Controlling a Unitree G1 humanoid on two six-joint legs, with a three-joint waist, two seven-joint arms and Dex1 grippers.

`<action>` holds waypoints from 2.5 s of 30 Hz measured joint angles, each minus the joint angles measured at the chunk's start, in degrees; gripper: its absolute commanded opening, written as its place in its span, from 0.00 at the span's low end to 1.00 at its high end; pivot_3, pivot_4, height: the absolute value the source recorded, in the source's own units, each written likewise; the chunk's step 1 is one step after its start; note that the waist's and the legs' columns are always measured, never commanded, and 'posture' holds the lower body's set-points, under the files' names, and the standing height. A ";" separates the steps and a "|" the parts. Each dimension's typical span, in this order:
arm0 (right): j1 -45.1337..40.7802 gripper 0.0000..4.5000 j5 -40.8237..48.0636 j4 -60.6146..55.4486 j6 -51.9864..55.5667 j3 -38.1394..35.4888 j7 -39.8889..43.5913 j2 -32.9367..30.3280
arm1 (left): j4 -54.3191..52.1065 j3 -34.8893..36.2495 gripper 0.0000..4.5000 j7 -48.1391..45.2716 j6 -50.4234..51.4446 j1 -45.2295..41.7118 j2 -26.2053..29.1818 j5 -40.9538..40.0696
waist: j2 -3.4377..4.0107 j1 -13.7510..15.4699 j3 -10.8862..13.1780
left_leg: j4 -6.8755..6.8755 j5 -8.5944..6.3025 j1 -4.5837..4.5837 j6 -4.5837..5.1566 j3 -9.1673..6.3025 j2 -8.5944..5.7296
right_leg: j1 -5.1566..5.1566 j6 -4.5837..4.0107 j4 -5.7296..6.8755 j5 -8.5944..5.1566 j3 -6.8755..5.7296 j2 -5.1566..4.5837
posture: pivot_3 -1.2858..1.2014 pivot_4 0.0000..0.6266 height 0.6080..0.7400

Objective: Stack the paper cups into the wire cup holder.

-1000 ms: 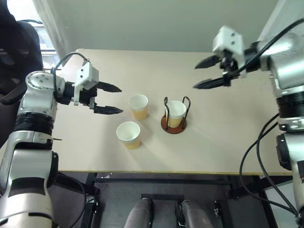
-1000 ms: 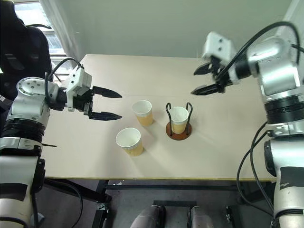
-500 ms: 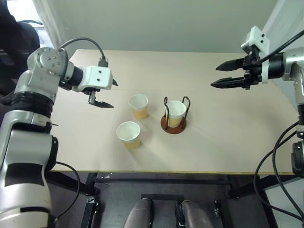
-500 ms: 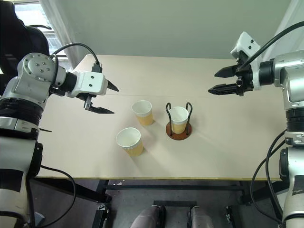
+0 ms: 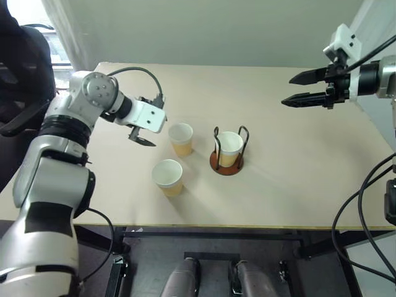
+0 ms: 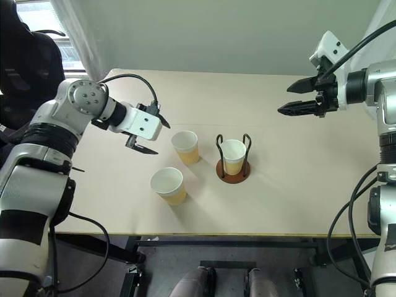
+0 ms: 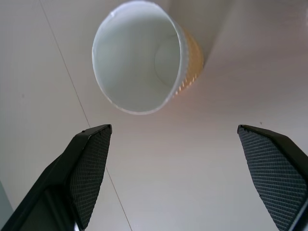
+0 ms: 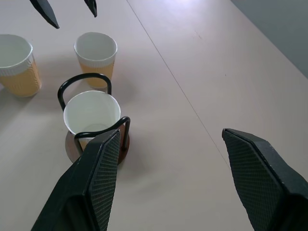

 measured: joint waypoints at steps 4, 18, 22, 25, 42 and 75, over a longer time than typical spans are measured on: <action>0.01 0.75 -0.35 0.06 -0.06 0.01 0.14 -0.45 | 1.27 -0.10 1.00 0.19 -1.15 -0.02 -0.33 1.14 | 0.00 0.07 0.00 | 0.25 -0.16 -0.11 0.05 -0.06 0.06 | -0.06 0.17 0.06 0.05 -0.02 -0.04 | 0.52 0.24 1.00; 0.01 0.75 -0.44 0.03 -0.41 0.01 0.17 -0.57 | 1.99 -0.52 1.00 2.81 -4.18 -0.01 -3.08 3.99 | -0.01 0.21 -0.01 | 0.52 -0.19 -0.18 0.04 0.00 0.05 | -0.17 0.21 0.46 0.00 0.06 -0.12 | 0.52 0.24 1.00; 0.01 0.75 -0.44 -0.16 -0.41 0.01 0.16 -0.56 | 2.22 -1.13 1.00 4.20 -4.45 -0.01 -4.12 5.05 | -0.01 0.14 0.00 | 0.52 -0.12 -0.14 0.02 0.07 0.01 | -0.17 0.17 0.49 -0.02 0.04 -0.07 | 0.52 0.24 1.00; 0.02 0.75 -0.43 -0.23 -0.41 0.00 0.14 -0.57 | 2.46 -1.75 1.00 4.90 -4.61 -0.01 -4.24 5.91 | -0.01 0.09 0.00 | 0.54 -0.08 -0.13 0.07 0.12 0.00 | -0.18 0.16 0.49 -0.02 0.04 -0.04 | 0.52 0.24 1.00; 1.04 0.76 -0.34 -2.81 0.03 -0.01 -0.42 -1.15 | 6.80 -7.19 0.80 20.85 -5.99 -1.47 -6.83 15.65 | -0.01 0.28 -0.01 | 0.63 -0.03 -0.17 0.10 0.14 -0.01 | -0.16 0.21 0.52 0.05 0.08 -0.12 | 0.52 0.24 1.00; 0.54 0.76 -6.74 12.93 -10.49 2.20 2.28 -3.92 | 10.73 -4.68 0.01 4.40 -0.66 -14.25 -3.87 13.58 | -0.03 0.53 -0.01 | 0.50 0.07 -0.20 0.20 0.19 -0.10 | -0.16 0.03 0.41 -0.04 0.18 -0.19 | 0.52 0.24 1.00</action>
